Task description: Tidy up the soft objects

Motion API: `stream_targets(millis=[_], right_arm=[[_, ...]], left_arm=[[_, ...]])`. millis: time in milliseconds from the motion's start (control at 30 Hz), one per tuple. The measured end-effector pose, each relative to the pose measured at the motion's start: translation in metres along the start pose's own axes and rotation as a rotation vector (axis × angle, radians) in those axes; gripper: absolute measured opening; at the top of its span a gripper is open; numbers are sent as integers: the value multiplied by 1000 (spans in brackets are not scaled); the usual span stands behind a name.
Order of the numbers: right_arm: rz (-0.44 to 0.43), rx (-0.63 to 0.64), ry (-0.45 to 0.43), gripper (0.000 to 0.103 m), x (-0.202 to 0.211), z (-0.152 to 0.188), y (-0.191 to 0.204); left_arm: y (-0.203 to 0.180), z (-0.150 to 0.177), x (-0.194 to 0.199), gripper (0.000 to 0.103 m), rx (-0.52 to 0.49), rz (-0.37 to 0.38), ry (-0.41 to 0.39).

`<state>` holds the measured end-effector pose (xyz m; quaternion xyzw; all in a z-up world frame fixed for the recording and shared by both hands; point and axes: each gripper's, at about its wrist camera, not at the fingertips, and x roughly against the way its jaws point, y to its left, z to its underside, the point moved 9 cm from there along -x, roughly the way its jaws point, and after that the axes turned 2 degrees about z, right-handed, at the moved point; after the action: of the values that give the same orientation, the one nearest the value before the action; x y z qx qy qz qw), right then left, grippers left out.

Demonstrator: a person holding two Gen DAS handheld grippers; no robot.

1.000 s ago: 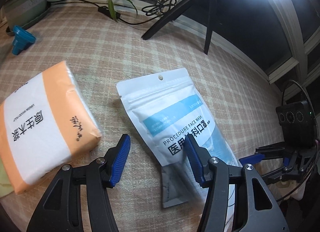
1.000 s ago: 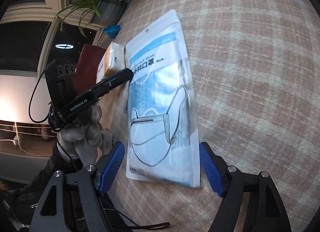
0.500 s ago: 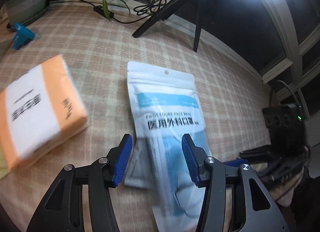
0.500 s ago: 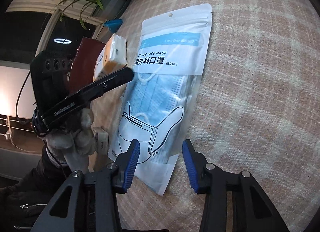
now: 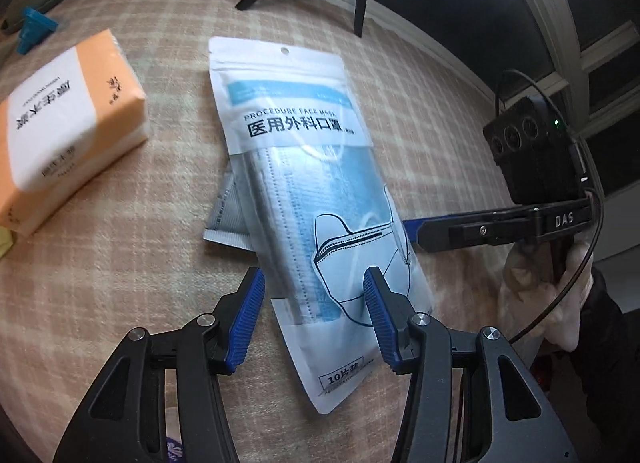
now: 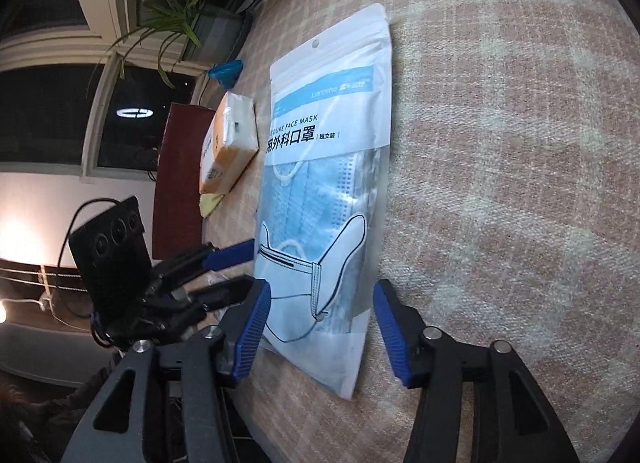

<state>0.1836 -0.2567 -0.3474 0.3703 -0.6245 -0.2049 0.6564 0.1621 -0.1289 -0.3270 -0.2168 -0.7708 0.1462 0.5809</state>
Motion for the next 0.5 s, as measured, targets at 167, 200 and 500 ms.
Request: stream_targets(millis=[167,200,500], right_arm=[[0,-2,-4,52,0,0,4],[4,0,-4,52,-1,0,5],[57,43,-1,52,-4,3,12]], left_arm=[[-1,10,-3,49,-1,-7,20],[0,13,-3,49,-8,-27,25],[0,17,0,49,0,-29,10]])
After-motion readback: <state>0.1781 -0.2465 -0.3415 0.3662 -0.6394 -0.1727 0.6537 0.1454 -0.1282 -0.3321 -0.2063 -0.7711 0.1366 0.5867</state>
